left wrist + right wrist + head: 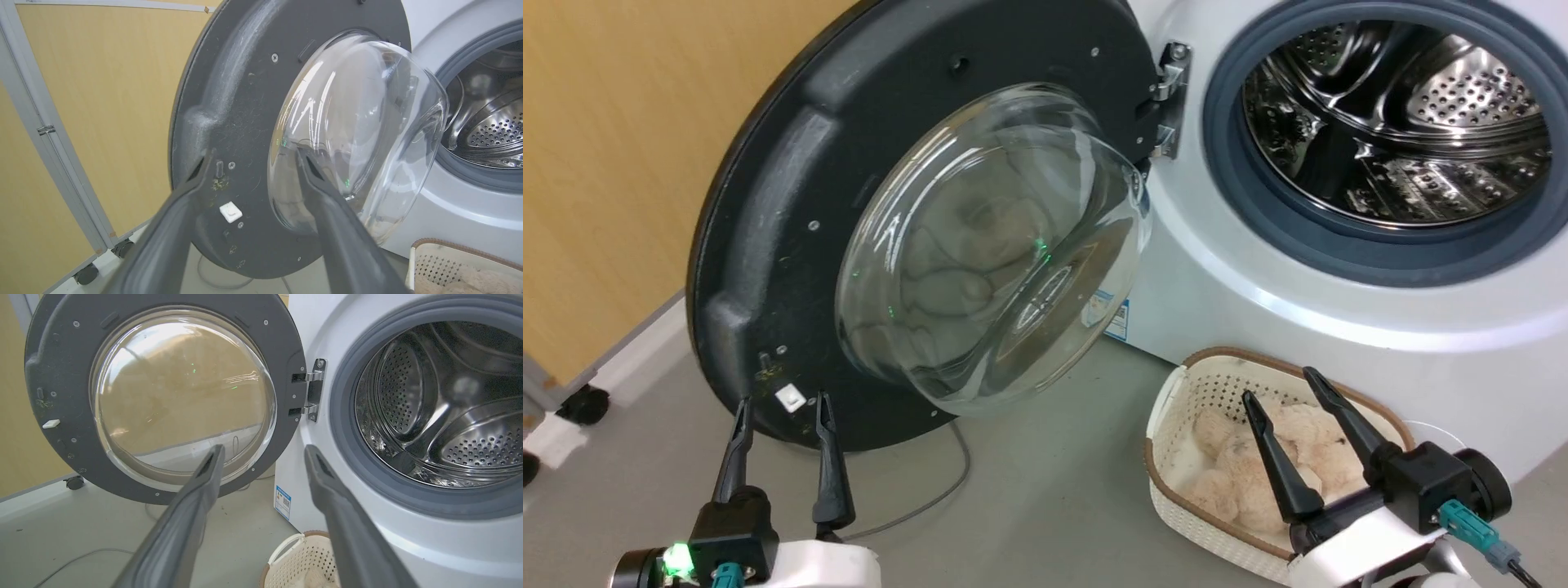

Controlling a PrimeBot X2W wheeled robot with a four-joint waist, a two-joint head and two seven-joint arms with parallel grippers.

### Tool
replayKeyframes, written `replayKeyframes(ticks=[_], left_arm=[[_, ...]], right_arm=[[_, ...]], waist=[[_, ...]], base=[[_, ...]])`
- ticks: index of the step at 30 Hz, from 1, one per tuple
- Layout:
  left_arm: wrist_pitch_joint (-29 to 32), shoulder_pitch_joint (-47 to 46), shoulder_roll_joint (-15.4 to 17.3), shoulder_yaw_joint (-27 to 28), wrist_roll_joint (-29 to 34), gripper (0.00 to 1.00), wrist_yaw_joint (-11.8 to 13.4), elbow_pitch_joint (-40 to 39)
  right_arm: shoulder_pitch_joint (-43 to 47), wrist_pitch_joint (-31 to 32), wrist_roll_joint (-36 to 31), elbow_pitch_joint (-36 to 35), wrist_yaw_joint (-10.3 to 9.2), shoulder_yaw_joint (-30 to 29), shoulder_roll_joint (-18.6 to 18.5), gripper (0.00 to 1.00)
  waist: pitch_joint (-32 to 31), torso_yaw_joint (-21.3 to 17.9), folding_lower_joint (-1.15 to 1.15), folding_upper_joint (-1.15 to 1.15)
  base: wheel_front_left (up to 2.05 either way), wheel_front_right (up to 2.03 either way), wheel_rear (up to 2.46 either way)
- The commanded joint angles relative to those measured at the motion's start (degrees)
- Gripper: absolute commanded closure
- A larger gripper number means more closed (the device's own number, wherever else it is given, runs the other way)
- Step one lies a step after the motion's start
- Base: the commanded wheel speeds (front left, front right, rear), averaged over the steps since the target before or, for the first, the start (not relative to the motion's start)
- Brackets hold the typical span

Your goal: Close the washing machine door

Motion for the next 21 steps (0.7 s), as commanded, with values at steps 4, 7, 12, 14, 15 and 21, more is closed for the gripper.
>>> replayKeyframes(ticks=[4,7,12,14,15,21], left_arm=[[-0.9,1.1,0.1,-0.1,0.0,0.00,0.8,-0.7],[-1.3,1.3,0.1,-0.1,-0.1,0.00,1.2,-0.9],[-1.9,1.5,0.1,-0.2,-0.2,0.00,1.7,-1.3],[-2.1,1.6,0.1,-0.3,-0.3,0.00,1.9,-1.4],[-2.3,1.6,0.1,-0.3,-0.3,0.00,2.0,-1.5],[-3.1,2.1,0.1,-0.4,-0.4,0.00,2.8,-1.9]], right_arm=[[-1.2,-1.0,1.1,0.3,0.03,0.8,-0.7,0.00],[-1.2,-1.3,1.5,0.4,0.03,1.1,-1.0,0.00],[-1.3,-1.9,1.9,0.6,0.03,1.7,-1.4,0.00],[-1.4,-2.2,2.0,0.6,0.03,1.9,-1.6,0.00],[-1.4,-2.3,2.1,0.6,0.03,1.9,-1.6,0.00],[-1.6,-3.1,2.6,0.8,0.03,2.6,-2.1,0.00]], waist=[[0.1,1.2,0.00,0.00],[0.1,1.9,0.00,0.00],[0.1,3.1,0.00,0.00],[0.2,3.6,0.00,0.00],[0.2,3.9,0.00,0.00],[0.4,5.7,0.00,0.00]], base=[[0.00,0.00,0.00],[0.00,0.00,0.00],[0.00,0.00,0.00],[0.00,0.00,0.00],[0.00,0.00,0.00],[0.00,0.00,0.00]])
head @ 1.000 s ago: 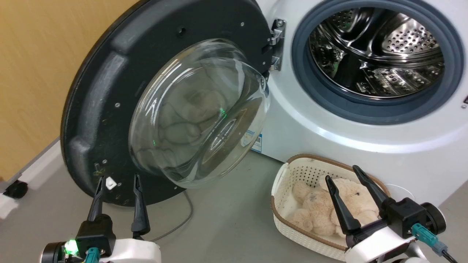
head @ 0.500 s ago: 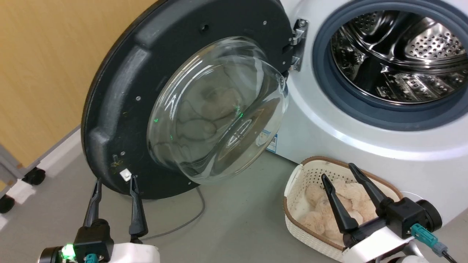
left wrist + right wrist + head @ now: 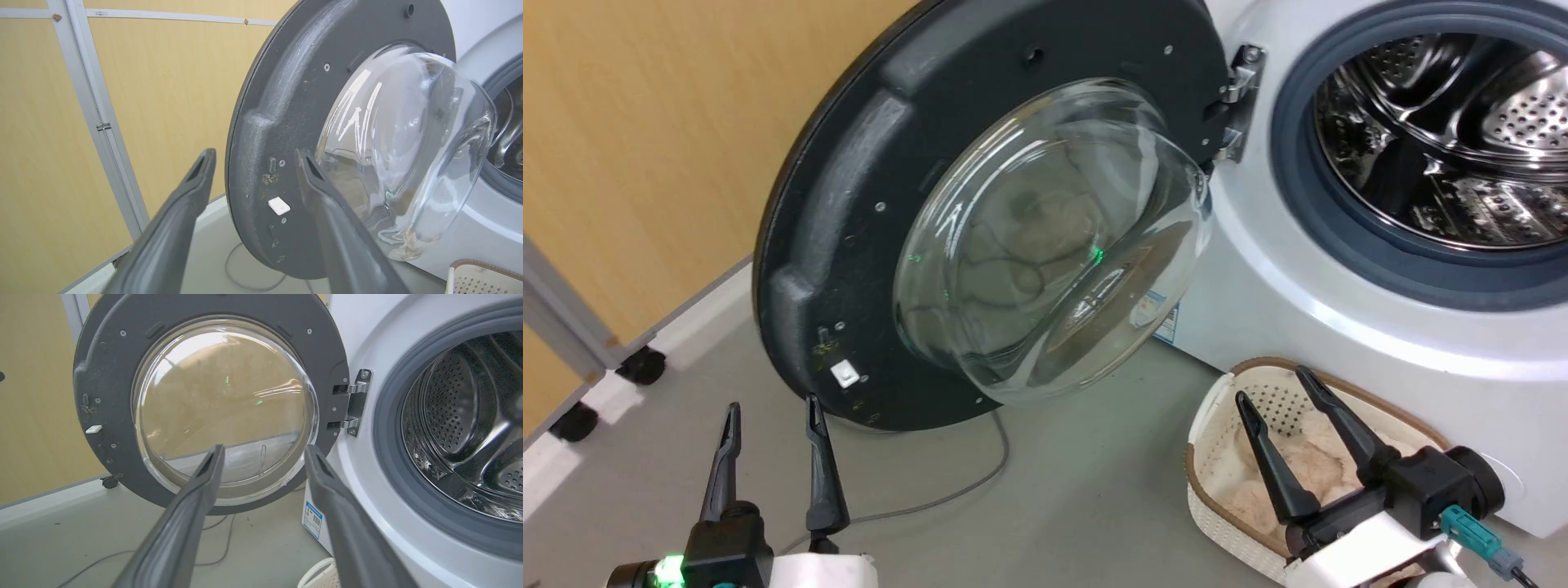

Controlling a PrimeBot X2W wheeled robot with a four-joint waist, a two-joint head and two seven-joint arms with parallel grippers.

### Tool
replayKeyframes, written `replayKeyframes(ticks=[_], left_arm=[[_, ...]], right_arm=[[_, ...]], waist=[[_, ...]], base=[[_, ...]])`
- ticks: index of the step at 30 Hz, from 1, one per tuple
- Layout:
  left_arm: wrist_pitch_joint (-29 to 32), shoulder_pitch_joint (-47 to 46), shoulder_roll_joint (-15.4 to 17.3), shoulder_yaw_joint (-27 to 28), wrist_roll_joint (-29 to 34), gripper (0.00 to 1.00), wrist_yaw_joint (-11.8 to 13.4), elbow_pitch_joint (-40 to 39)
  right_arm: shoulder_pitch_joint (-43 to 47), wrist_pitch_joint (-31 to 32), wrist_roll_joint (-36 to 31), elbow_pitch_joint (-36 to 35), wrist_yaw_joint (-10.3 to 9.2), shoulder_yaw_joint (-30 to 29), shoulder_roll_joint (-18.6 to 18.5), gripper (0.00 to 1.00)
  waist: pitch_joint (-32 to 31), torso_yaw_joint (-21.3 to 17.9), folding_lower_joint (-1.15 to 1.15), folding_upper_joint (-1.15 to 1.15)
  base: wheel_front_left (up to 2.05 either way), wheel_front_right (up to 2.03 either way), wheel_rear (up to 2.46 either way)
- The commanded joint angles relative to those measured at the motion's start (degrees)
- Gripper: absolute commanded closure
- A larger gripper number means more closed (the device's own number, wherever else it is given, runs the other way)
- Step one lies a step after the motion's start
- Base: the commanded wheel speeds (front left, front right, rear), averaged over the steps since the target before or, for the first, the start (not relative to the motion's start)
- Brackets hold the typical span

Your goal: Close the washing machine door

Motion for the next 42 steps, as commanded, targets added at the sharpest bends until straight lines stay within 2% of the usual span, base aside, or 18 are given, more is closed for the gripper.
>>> replayKeyframes(ticks=[1,15,21,23,24,31,36,42], left_arm=[[-0.5,0.7,0.1,-0.1,-0.4,0.00,0.4,-0.4],[-2.2,1.6,0.1,-0.4,-0.5,0.00,1.8,-1.6],[-2.2,1.4,0.1,-0.6,-0.6,0.02,1.7,-1.4],[-2.2,1.4,0.1,-0.7,-0.6,0.61,1.5,-1.3],[-2.2,1.5,0.1,-0.8,-0.8,1.00,1.3,-1.1],[-2.2,-0.4,0.6,0.4,-2.8,1.00,-0.8,-1.2],[-2.2,-5.5,2.0,4.3,-9.1,1.00,-5.6,0.2],[-0.7,-15.5,5.4,10.1,-18.4,1.00,-10.7,7.9]], right_arm=[[-1.0,-0.5,0.3,0.2,0.03,0.3,-0.5,0.00],[-1.2,-2.2,1.3,0.7,0.03,1.6,-1.3,0.00],[-0.9,-2.2,1.1,0.7,0.03,1.4,-1.2,0.00],[-0.8,-2.2,1.0,0.7,0.03,1.3,-1.2,0.00],[-0.7,-2.2,1.0,0.6,0.03,1.3,-1.2,0.00],[0.0,-2.2,0.7,0.1,0.03,0.5,-1.1,0.00],[1.1,-2.2,0.0,-0.9,0.03,-1.3,-1.2,0.00],[3.3,-2.2,-1.0,-2.4,0.03,-3.6,-0.9,0.00]], waist=[[0.0,0.3,0.00,0.00],[0.3,3.8,0.00,0.00],[0.3,3.8,0.00,0.00],[0.3,3.8,0.00,0.00],[0.3,3.8,0.00,0.00],[0.4,3.8,0.00,0.00],[1.5,3.7,0.00,0.00],[2.2,3.4,0.00,0.00]], base=[[0.00,0.00,0.00],[0.00,0.00,0.00],[0.00,0.00,0.00],[0.00,0.00,0.00],[0.00,0.00,0.00],[0.00,0.00,0.00],[0.00,0.00,0.00],[0.00,0.00,0.00]])
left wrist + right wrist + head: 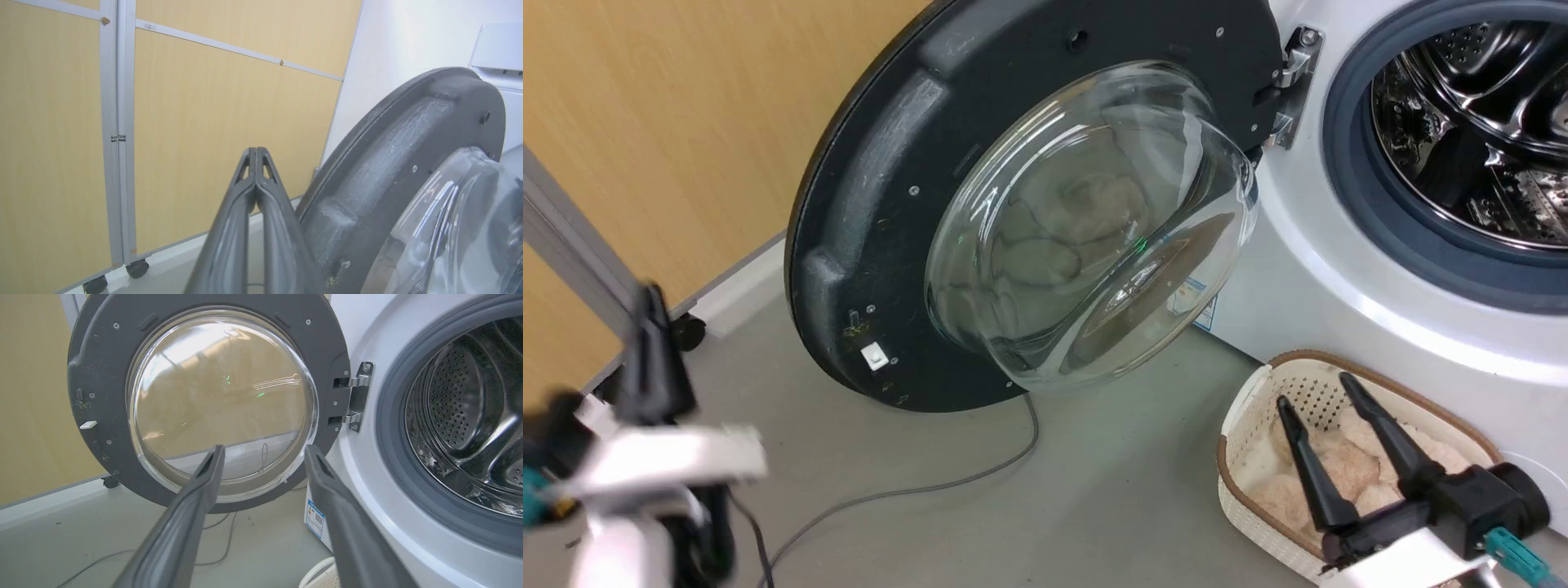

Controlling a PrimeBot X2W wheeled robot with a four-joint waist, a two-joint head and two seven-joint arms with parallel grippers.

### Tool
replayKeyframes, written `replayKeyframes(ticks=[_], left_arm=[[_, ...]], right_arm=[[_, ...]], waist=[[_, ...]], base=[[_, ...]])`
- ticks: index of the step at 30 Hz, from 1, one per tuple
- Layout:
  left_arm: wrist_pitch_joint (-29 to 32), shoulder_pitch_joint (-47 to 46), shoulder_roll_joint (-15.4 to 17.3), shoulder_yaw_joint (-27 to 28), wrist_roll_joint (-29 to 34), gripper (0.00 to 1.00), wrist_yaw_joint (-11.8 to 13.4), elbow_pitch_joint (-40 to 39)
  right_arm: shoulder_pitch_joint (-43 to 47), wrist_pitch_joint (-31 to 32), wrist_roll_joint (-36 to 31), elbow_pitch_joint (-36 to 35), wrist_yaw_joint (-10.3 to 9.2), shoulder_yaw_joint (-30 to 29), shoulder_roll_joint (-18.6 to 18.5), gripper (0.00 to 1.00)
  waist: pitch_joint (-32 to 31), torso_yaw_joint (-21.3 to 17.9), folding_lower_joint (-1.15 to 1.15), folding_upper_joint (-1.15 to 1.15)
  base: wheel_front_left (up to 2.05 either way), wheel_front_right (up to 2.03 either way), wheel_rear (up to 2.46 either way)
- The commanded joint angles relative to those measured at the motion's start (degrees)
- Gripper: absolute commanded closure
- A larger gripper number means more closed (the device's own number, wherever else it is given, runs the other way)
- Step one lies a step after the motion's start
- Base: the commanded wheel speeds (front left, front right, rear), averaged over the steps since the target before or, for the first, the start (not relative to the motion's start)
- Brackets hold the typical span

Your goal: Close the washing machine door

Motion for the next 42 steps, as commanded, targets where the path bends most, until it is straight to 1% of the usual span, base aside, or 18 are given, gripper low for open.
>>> replayKeyframes(ticks=[1,6,10,11,12,14,17,20,24,28,31,36,42], left_arm=[[1.7,-4.2,0.9,1.8,-3.6,1.00,-1.2,2.5],[7.8,-12.5,3.9,7.3,-12.8,1.00,-2.8,11.4],[14.4,-18.0,4.2,11.2,-21.8,1.00,-3.5,19.0],[14.4,-18.0,4.2,11.2,-21.8,1.00,-3.5,19.0],[18.5,-20.5,3.9,13.2,-26.7,1.00,-3.1,22.7],[22.8,-22.9,3.5,15.3,-31.8,1.00,-2.9,25.9],[29.2,-25.3,3.6,17.3,-37.5,1.00,-2.3,29.8],[35.5,-26.4,3.8,18.3,-42.1,1.00,-2.5,32.0],[42.7,-25.8,4.3,18.7,-46.3,1.00,-3.6,32.4],[49.4,-23.8,4.4,18.5,-49.1,1.00,-3.1,31.7],[51.1,-22.3,4.3,18.4,-49.7,1.00,-2.8,30.3],[56.8,-18.0,2.2,17.0,-51.6,1.00,-2.3,24.8],[61.9,-12.2,-1.1,14.4,-52.8,1.00,-0.3,16.5]], right_arm=[[1.1,-0.2,-0.7,-0.9,0.03,-0.9,0.1,0.00],[1.3,-0.2,-1.2,-2.0,0.03,-1.1,-0.5,0.00],[0.7,-0.2,-1.1,-2.3,0.03,-0.9,-1.1,0.00],[0.7,-0.2,-1.1,-2.3,0.03,-0.9,-1.1,0.00],[0.3,-0.2,-1.1,-2.4,0.03,-0.8,-1.4,0.00],[-0.1,-0.2,-1.0,-2.6,0.03,-0.6,-1.8,0.00],[-0.6,-0.2,-1.0,-2.6,0.03,-0.3,-2.3,0.00],[-0.9,-0.2,-1.0,-2.4,0.03,-0.5,-2.3,0.00],[-1.0,-0.2,-0.9,-2.3,0.03,-0.7,-2.0,0.00],[-0.8,-0.2,-0.9,-2.1,0.03,-1.3,-1.3,0.00],[-0.6,-0.2,-0.9,-2.0,0.03,-1.6,-0.8,0.00],[0.0,-0.2,-0.8,-1.8,0.03,-2.4,0.7,0.00],[0.9,-0.2,-0.9,-1.9,0.03,-3.5,1.9,0.00]], waist=[[0.3,-0.1,0.00,0.00],[2.0,-2.4,0.00,0.00],[3.3,-4.0,0.00,0.00],[3.3,-4.0,0.00,0.00],[3.9,-4.7,0.00,0.00],[4.6,-5.2,0.00,0.00],[5.3,-5.9,0.00,0.00],[5.4,-6.4,0.00,0.00],[4.9,-6.9,0.00,0.00],[3.7,-7.0,0.00,0.00],[2.9,-7.1,0.00,0.00],[0.9,-7.6,0.00,0.00],[-1.0,-9.1,0.00,0.00]], base=[[0.00,0.00,0.00],[0.00,0.00,0.00],[0.00,0.00,0.00],[0.00,0.00,0.00],[0.00,0.00,0.00],[0.00,0.00,0.00],[0.00,0.00,0.00],[0.00,0.00,0.00],[0.00,0.00,0.00],[0.00,0.00,0.00],[0.00,0.00,0.00],[0.00,0.00,0.00],[0.00,0.00,0.00]])
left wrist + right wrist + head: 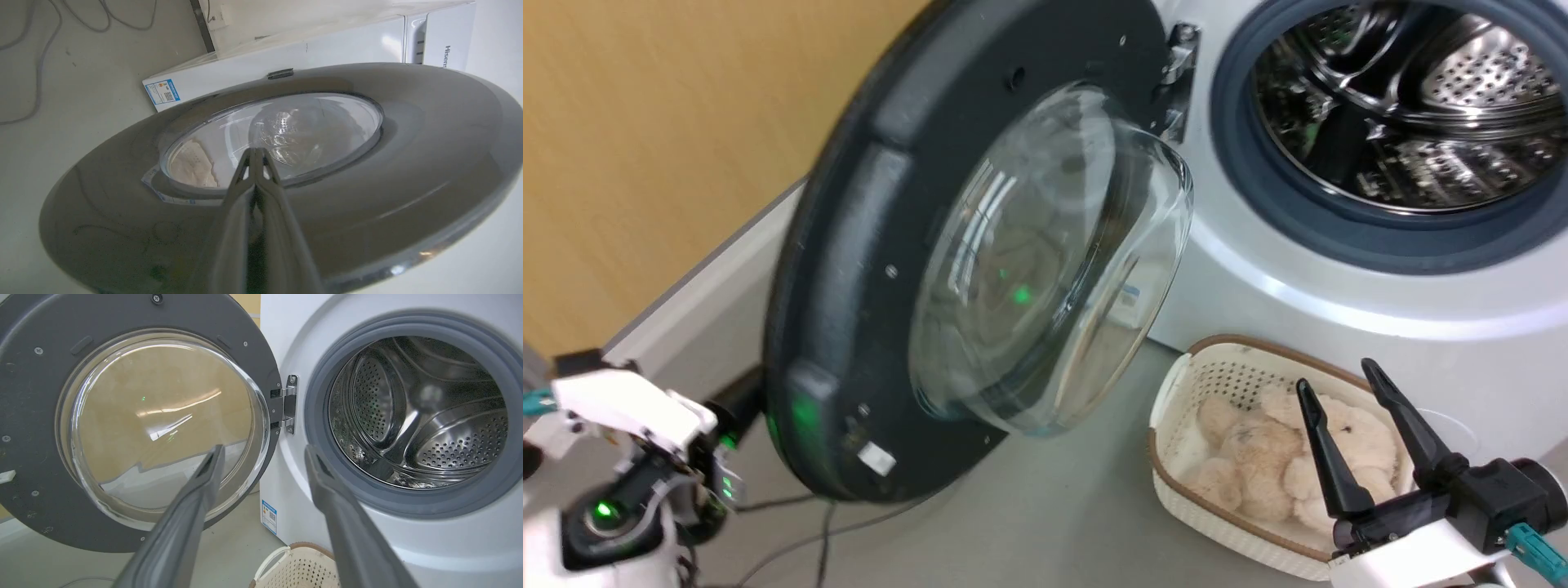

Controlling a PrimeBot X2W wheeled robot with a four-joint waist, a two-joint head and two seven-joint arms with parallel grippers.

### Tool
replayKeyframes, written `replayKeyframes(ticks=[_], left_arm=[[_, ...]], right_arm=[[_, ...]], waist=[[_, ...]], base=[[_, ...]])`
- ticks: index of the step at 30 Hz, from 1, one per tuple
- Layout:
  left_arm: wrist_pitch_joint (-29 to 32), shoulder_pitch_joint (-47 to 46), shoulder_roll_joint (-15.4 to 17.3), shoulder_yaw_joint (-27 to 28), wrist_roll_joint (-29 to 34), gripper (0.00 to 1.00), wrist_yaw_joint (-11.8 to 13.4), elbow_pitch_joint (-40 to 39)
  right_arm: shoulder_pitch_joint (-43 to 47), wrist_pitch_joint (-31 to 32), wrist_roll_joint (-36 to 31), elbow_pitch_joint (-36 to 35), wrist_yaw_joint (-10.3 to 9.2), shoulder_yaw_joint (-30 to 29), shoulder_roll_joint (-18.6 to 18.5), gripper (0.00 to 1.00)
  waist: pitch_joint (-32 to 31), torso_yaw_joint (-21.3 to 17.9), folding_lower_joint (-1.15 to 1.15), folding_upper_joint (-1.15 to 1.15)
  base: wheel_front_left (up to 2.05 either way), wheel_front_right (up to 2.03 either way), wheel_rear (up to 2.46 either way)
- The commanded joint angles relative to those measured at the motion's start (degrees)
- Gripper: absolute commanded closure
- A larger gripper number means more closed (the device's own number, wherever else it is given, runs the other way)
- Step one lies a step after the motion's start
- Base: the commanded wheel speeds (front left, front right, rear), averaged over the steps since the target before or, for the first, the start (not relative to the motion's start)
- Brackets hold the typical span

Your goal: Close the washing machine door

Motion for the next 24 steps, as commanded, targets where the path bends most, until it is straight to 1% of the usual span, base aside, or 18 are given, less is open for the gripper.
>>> replayKeyframes(ticks=[1,6,10,12,14,16,20,24], left_arm=[[0.9,2.0,-1.0,-0.9,-0.4,1.00,0.3,-1.8],[4.3,7.2,-3.3,-4.6,-2.0,1.00,1.9,-8.3],[6.5,11.6,-4.2,-9.4,-3.9,1.00,3.4,-12.6],[6.5,13.5,-4.4,-11.8,-5.3,1.00,4.1,-14.7],[5.4,15.0,-4.5,-14.7,-8.1,1.00,4.9,-16.2],[3.0,16.4,-4.5,-17.7,-10.7,1.00,5.3,-17.4],[-2.9,18.0,-4.5,-24.0,-13.6,1.00,4.8,-18.5],[-9.6,17.3,-4.5,-29.5,-15.8,1.00,4.0,-17.7]], right_arm=[[0.8,-0.2,-0.2,0.0,0.03,-0.4,0.5,0.00],[1.5,-0.2,-0.3,0.1,0.03,-1.4,1.3,0.00],[1.8,-0.2,-0.3,0.2,0.03,-1.7,1.5,0.00],[1.8,-0.2,-0.5,0.4,0.03,-2.0,1.5,0.00],[1.8,-0.2,-0.6,0.3,0.03,-2.0,1.5,0.00],[1.6,-0.2,-0.7,0.2,0.03,-1.7,1.5,0.00],[1.1,-0.2,-0.6,0.2,0.03,-1.4,1.0,0.00],[0.6,-0.2,-0.5,0.1,0.03,-1.3,0.7,0.00]], waist=[[-0.7,-0.9,0.00,0.00],[-1.7,-3.4,0.00,0.00],[-1.9,-6.3,0.00,0.00],[-1.8,-8.0,0.00,0.00],[-1.5,-9.9,0.00,0.00],[-1.0,-12.2,0.00,0.00],[0.0,-17.2,0.00,0.00],[1.4,-22.6,0.00,0.00]], base=[[0.00,0.00,0.00],[0.00,0.00,0.00],[0.00,0.00,0.00],[0.00,0.00,0.00],[0.00,0.00,0.00],[0.00,0.00,0.00],[0.00,0.00,0.00],[0.00,0.00,0.00]])
